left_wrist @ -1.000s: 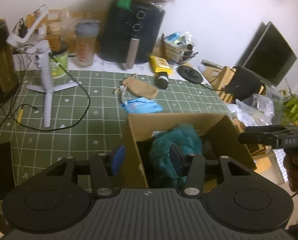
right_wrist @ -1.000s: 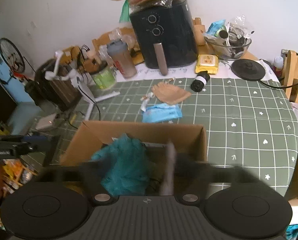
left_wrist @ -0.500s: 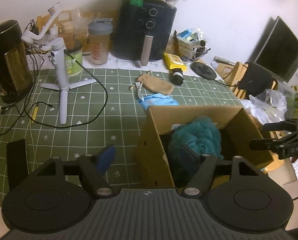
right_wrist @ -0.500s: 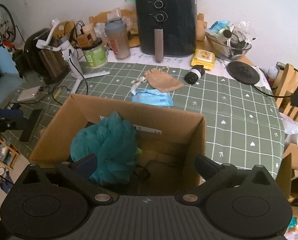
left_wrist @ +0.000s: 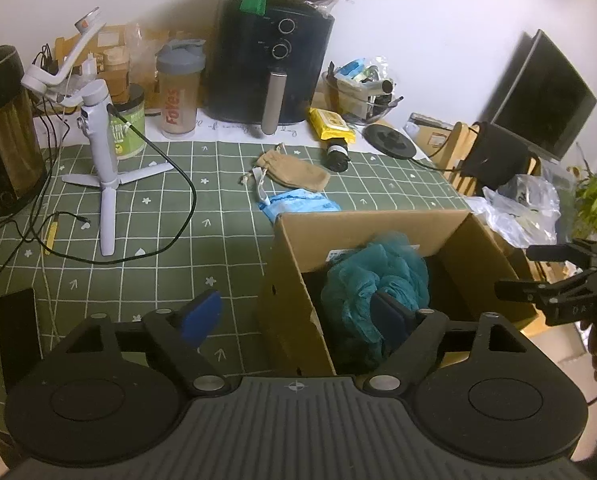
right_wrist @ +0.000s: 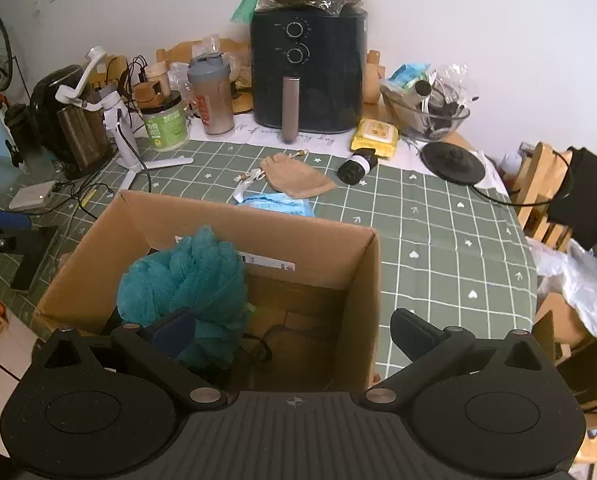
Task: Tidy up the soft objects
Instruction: 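Withdraw both grippers from the box toward the blue wipes pack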
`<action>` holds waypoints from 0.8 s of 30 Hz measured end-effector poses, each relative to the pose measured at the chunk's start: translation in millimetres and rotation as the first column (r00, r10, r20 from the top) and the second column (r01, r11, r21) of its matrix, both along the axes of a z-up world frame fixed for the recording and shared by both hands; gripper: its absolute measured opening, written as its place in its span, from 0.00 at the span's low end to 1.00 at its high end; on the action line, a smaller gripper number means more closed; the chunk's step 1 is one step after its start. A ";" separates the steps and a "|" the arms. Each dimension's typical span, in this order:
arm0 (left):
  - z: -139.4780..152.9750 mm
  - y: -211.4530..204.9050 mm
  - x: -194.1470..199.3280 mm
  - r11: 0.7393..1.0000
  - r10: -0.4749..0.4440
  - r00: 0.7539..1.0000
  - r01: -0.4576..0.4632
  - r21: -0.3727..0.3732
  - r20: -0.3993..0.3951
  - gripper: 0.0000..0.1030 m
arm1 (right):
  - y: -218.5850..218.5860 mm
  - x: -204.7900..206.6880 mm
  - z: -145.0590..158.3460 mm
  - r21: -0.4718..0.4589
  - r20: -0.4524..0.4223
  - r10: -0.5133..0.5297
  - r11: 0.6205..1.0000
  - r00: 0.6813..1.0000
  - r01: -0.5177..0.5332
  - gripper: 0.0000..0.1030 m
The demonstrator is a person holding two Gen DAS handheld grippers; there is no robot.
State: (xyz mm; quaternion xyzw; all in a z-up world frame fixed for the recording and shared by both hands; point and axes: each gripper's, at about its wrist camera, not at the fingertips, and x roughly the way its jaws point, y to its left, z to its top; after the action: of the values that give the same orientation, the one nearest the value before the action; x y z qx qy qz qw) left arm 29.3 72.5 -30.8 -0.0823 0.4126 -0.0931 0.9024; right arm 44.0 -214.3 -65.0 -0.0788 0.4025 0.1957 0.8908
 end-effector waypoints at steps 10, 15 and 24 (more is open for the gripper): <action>-1.5 -6.5 6.1 0.999 -0.005 1.000 0.006 0.038 -0.012 0.84 | -9.5 5.4 -1.2 0.012 -0.025 -0.054 0.998 0.998 0.055 1.00; -2.5 -8.5 12.6 0.998 -0.017 1.000 0.018 0.067 -0.016 0.84 | -11.3 8.5 -4.9 -0.013 -0.009 -0.052 0.999 0.999 0.052 1.00; 6.3 -22.9 24.7 0.989 -0.080 0.997 0.079 0.121 0.008 0.84 | -33.6 33.0 -5.4 0.062 -0.006 -0.083 0.995 0.997 0.083 1.00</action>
State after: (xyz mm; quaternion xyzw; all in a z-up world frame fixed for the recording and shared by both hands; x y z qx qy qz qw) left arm 54.1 49.6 -24.5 -0.0104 0.4146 -0.1043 0.9039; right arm 76.9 -247.9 -70.4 -0.0338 0.4005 0.1711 0.8995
